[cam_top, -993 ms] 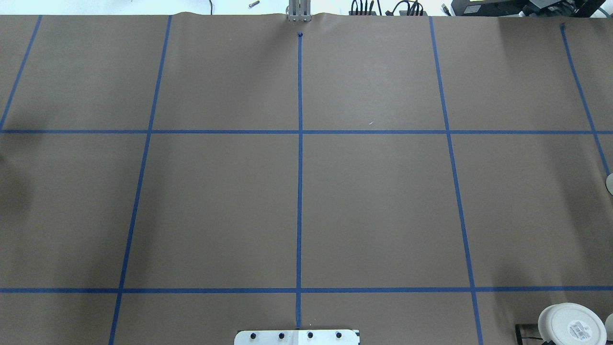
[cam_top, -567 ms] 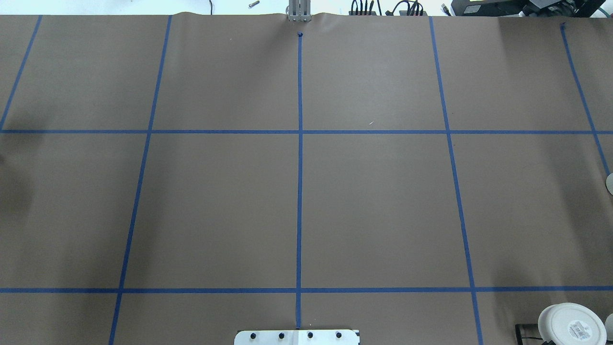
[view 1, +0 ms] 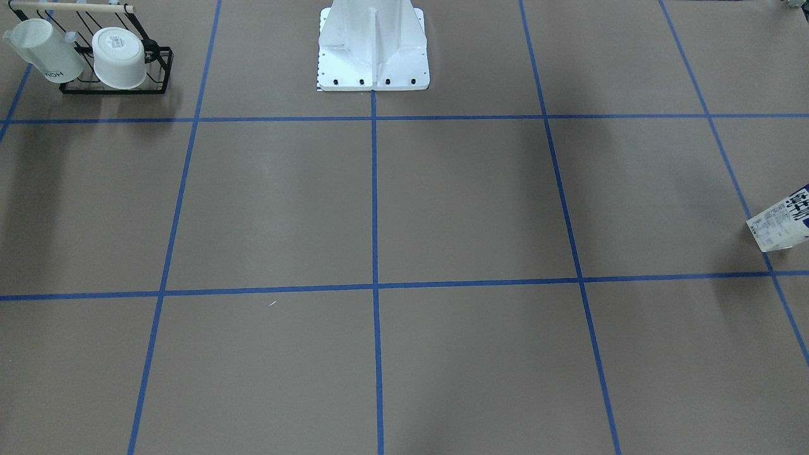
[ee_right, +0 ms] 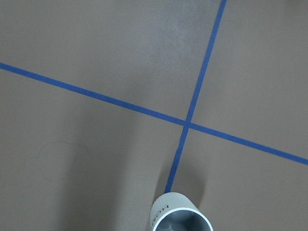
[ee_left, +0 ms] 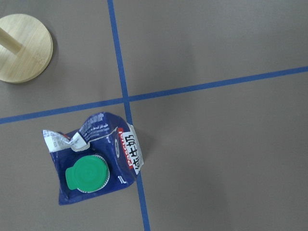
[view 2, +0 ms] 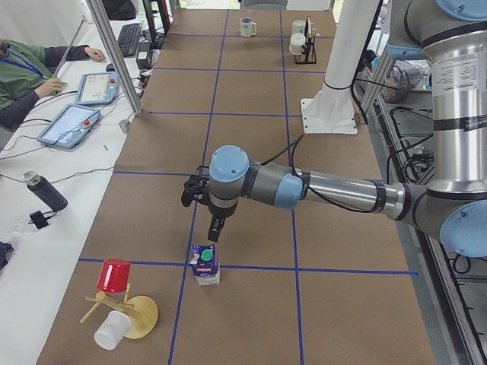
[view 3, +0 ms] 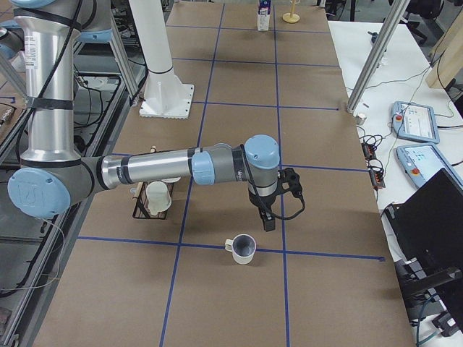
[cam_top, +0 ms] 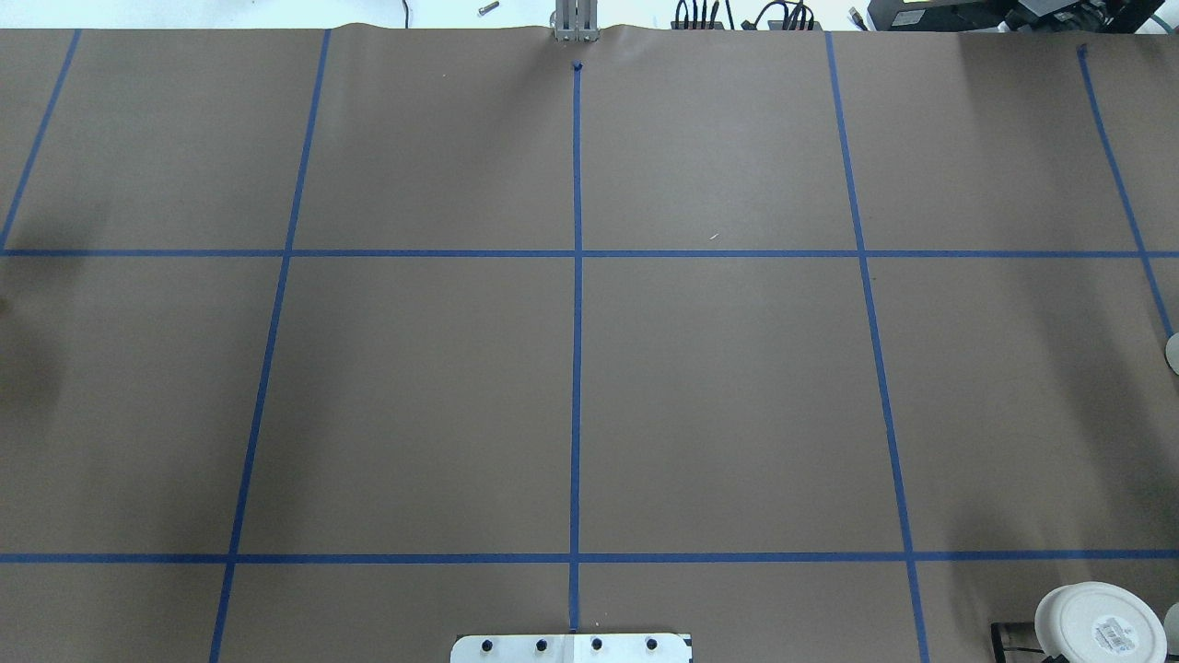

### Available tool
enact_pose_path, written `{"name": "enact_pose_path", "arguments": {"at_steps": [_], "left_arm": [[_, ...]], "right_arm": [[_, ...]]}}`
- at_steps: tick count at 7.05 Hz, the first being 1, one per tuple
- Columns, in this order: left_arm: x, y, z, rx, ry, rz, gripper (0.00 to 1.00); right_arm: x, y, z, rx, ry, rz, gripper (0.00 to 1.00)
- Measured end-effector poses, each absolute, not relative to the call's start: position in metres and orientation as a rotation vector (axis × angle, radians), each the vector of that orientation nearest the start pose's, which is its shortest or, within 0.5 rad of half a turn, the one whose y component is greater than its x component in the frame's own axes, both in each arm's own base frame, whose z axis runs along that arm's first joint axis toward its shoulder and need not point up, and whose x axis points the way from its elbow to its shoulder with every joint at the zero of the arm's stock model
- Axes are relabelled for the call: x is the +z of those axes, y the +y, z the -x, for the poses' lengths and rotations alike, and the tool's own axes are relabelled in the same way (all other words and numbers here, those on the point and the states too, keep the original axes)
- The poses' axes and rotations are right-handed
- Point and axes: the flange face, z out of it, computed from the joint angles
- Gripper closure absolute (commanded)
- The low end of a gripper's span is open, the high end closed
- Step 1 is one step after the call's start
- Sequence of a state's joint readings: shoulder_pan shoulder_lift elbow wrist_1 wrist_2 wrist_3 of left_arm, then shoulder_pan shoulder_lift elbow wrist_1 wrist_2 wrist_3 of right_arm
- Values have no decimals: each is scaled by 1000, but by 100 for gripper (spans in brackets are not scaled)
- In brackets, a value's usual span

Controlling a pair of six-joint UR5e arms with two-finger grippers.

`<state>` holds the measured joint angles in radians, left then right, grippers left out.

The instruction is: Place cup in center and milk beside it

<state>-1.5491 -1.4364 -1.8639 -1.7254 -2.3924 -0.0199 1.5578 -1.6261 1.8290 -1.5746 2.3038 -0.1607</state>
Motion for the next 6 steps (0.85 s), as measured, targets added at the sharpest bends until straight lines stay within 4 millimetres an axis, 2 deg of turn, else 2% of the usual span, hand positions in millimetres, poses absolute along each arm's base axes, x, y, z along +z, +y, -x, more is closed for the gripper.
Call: {"name": "enact_pose_path", "arguments": {"at_steps": [1, 2, 4, 6], "left_arm": [[547, -453, 51, 158, 818, -348, 2], [543, -458, 52, 190, 814, -431, 2], [547, -459, 52, 220, 814, -505, 2], [550, -456, 52, 226, 814, -520, 2]], "right_arm": [[547, -476, -61, -244, -715, -270, 0], [544, -475, -60, -248, -727, -276, 0], [561, -459, -57, -259, -757, -301, 0], [584, -443, -42, -186, -803, -288, 3]]}}
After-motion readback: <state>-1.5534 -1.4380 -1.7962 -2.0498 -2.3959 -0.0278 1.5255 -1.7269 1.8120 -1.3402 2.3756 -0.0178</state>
